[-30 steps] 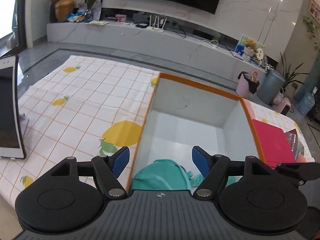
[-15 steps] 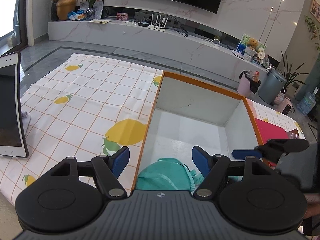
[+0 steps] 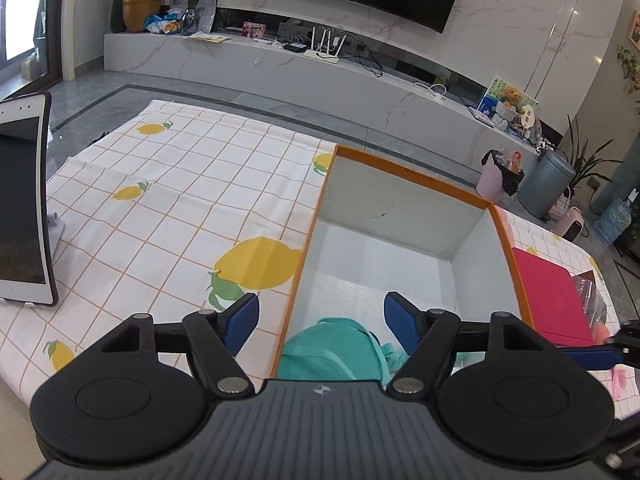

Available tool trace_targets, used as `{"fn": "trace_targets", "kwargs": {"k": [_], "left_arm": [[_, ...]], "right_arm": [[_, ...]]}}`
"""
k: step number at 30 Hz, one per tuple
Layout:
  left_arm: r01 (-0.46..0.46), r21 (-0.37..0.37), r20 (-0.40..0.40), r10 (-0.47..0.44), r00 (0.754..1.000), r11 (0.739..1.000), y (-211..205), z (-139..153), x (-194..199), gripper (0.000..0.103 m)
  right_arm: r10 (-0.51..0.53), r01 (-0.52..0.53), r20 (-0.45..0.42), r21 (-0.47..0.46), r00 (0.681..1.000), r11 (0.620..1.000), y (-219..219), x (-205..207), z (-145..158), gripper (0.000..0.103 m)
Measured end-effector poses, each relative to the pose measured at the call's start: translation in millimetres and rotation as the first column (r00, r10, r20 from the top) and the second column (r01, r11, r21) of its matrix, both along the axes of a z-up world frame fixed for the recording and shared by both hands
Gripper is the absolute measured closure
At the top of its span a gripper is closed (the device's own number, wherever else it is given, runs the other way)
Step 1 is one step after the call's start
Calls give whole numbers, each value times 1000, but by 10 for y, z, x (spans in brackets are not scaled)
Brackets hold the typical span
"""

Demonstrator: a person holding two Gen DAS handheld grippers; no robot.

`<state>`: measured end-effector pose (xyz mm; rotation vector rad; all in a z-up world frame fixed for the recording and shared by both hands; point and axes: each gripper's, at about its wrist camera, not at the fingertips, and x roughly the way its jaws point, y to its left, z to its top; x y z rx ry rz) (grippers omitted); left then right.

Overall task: Organize soft objects
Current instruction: 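Withdraw both tools from the box back toward the remaining objects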

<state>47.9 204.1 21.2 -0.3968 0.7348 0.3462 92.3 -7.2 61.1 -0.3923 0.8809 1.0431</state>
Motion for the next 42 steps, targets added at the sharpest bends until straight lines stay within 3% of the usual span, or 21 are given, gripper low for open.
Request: {"fn": "trace_targets", "kwargs": {"k": [3,7,14,18,21,24,28,35,39,42], "left_arm": [[9,16,-9,-9,1000,1000,-48,9,5,19],[3,68,-15,-2,1000,998,-126,50,-5,19],[38,143,18,-41,999,989,-426,175,-1,19],[74,146,41,-81,996,987,-592,223,17,19],[108,152,67,-119,991,982,-726,234,28,19],[145,171,80,-161,984,975,-885,238,50,19],[195,160,94,-211,973,968,-1081,247,100,19],[253,108,109,-264,958,961,-1427,244,232,19],[328,133,88,-341,936,935,-1748,167,313,19],[377,155,83,-392,916,913,-2020,82,364,19]], "right_arm": [[-40,41,-22,57,999,998,-183,-64,2,34],[-56,57,-22,68,998,996,-338,-167,-55,22],[-164,166,-31,89,986,982,-614,-98,-180,19],[-195,193,18,75,981,978,-745,-82,-204,18],[-231,225,72,74,970,971,-929,-51,-154,11],[-301,290,110,104,947,951,-1166,19,-74,3],[-419,406,132,113,899,907,-1529,132,-44,3],[-607,608,163,51,777,792,-2061,347,-249,3],[-673,679,166,23,721,734,-2244,383,-370,3],[-651,668,226,1,724,744,-2281,341,-426,3]]}}
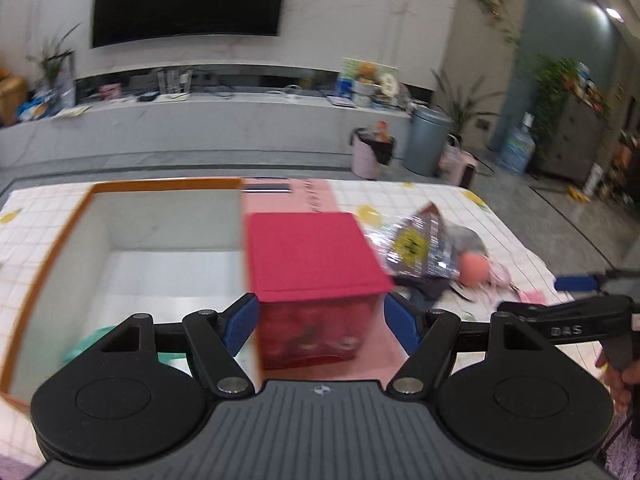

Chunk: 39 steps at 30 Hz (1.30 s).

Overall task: Organize soft objects
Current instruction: 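Withdraw both tools from the box back toward the remaining objects, then close the right tool on the pink ball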

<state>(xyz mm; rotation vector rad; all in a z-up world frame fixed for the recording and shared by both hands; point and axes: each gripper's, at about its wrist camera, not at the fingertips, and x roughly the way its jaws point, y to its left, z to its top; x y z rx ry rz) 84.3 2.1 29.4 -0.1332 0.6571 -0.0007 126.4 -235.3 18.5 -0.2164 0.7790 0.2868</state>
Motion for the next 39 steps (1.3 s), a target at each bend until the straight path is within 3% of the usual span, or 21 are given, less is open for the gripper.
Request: {"fn": "trace_targets", "kwargs": {"k": [5,9,11,13,16,20,26,29,33,39], "left_arm": [[103,22,37,-104,994,994,-450,-158,76,19],[175,55,46,-178,983,983,-787,-327,183,19],[190,64,46,-193,980,980,-924,-438,261,19],[178,79,44,-182,982,981,-1034,-551,350,19],[133,113,51,-140,989,985,-1122,-691,469,20],[129,140,33,-135,990,982,-1197,-832,616,20],[90,76,28,-93,995,993,-1181,-947,786,20],[98,46,27,-100,995,994,-1219,-1014,797,20],[83,62,18,-84,996,995,-1285,-1124,813,20],[10,20,14,-11,1000,1000,-1233,-1217,792,22]], "right_arm": [[15,-13,19,-82,1000,997,-120,88,-159,3],[-47,47,-6,-48,999,998,-353,257,-243,5],[-73,73,7,-18,997,997,-455,345,-271,13],[-91,91,16,7,996,996,-516,443,-313,17],[-68,68,7,61,998,996,-527,576,-375,34],[41,-45,36,113,999,993,-412,667,-404,34],[159,-159,56,-4,986,987,-196,856,-566,35],[133,-133,21,-9,991,991,-200,1021,-689,38],[99,-98,4,-42,995,994,-213,1190,-836,42],[49,-44,51,-105,997,993,-211,1324,-951,43]]}}
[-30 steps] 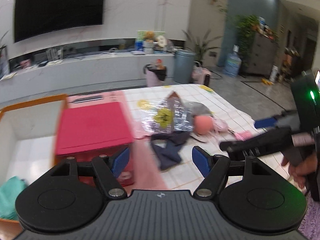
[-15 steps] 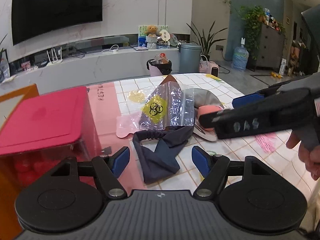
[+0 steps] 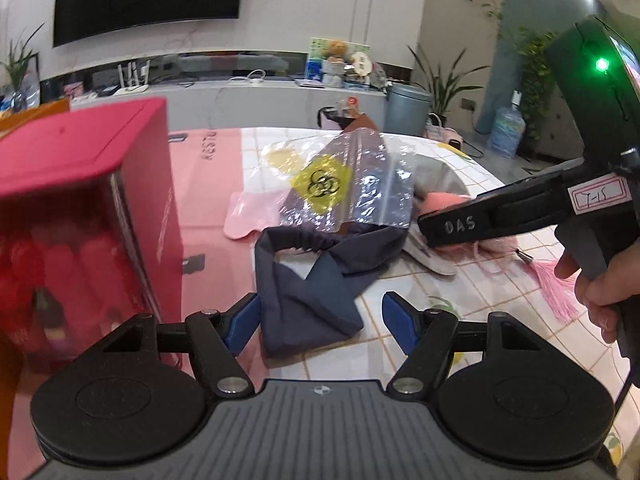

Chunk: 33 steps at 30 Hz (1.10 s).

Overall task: Organize soft objects
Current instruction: 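Close the right tool on the pink ball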

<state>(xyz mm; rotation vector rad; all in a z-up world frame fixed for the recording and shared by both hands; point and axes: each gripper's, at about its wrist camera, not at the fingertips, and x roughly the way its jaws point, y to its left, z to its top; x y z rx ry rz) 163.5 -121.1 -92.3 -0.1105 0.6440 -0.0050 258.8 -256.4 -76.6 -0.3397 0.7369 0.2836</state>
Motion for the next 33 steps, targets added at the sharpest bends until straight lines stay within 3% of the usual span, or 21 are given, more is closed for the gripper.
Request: {"fn": "trace_targets", "kwargs": {"k": [6,10,14,18,23,26,29,31,32,33], "left_arm": [[10,-18,-10,-11,1000,1000,38,-78,18,30],[21,-23,3,-21,1000,1000,78,-98,14,41],[33,3,4,-33,999,999,121,-95,-13,70],[59,-11,-9,-59,998,998,187,-77,-89,85],[97,13,-41,-97,994,995,194,-24,-241,90],[188,75,-79,-182,980,979,177,28,-313,91],[300,138,-107,-287,952,944,147,86,-352,84],[316,168,-67,-309,949,934,133,107,-380,59],[300,185,-35,-298,954,936,125,109,-386,34],[283,208,-9,-288,958,936,100,104,-393,23]], "right_arm": [[-17,17,-38,2,999,1000,-46,38,-3,54],[41,-28,-107,125,993,992,-149,-108,185,56],[139,-116,-150,153,979,981,-93,-476,344,56],[182,-139,-278,166,943,976,-36,-663,308,56],[204,-176,-306,118,930,977,16,-755,213,53],[210,-184,-300,114,930,976,13,-759,189,49],[220,-196,-309,107,925,975,19,-746,169,42],[220,-200,-302,98,928,975,15,-722,163,36],[216,-198,-291,90,932,976,12,-719,160,33],[213,-196,-282,88,936,977,7,-710,159,32]]}}
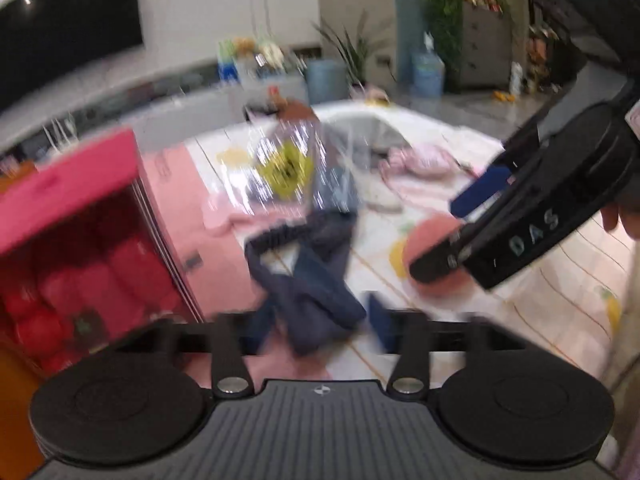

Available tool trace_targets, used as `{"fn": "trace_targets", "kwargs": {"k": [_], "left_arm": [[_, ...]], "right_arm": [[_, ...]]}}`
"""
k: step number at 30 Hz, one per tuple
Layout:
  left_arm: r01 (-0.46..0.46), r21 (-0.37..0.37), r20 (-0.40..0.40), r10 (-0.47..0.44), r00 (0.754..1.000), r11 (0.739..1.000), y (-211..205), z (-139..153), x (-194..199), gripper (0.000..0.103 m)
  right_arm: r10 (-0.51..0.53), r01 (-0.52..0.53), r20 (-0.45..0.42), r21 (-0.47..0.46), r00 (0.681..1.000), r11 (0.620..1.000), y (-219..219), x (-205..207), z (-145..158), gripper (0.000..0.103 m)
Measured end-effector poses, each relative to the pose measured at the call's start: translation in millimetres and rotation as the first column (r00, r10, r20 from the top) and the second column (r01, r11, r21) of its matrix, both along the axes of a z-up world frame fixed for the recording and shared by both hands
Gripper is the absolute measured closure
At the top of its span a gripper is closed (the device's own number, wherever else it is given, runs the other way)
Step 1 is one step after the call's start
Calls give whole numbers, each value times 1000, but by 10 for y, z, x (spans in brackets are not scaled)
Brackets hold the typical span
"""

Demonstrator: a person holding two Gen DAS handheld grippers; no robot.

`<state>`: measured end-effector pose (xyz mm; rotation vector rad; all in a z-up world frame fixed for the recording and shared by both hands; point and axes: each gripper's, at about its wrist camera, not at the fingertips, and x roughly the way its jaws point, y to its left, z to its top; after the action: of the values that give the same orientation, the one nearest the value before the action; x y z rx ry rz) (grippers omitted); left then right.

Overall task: Organize soft objects
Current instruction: 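Close the right tool on the pink ball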

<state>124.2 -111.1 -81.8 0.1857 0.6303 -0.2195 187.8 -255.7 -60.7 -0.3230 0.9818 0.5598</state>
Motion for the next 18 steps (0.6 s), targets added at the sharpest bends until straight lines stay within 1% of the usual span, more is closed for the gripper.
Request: {"fn": "trace_targets", "kwargs": {"k": [4,5,7,10,12,14,18], "left_arm": [[42,107,32,-45,998,993,-174,-72,48,23],[28,129,47,-34,998,991,-204,-97,50,23],[2,154,54,-10,999,988,-249,-151,84,23],[-18,137,57,10,998,990,-256,-193,148,20],[-30,124,58,23,998,992,-251,-201,188,18],[-39,92,42,36,998,995,-211,-194,226,18],[-34,43,16,34,999,998,-170,-183,238,18]], "right_arm": [[5,-5,-21,25,1000,1000,-1,68,-34,32],[12,-11,-31,25,999,1000,12,77,-52,31],[33,-32,-40,17,999,999,52,76,-80,31],[71,-71,-46,-4,996,997,110,48,-118,32],[54,-54,-43,-4,998,999,97,71,-115,31],[22,-22,-36,-2,999,1000,64,95,-108,28],[0,0,-33,10,999,1000,25,111,-94,29]]}}
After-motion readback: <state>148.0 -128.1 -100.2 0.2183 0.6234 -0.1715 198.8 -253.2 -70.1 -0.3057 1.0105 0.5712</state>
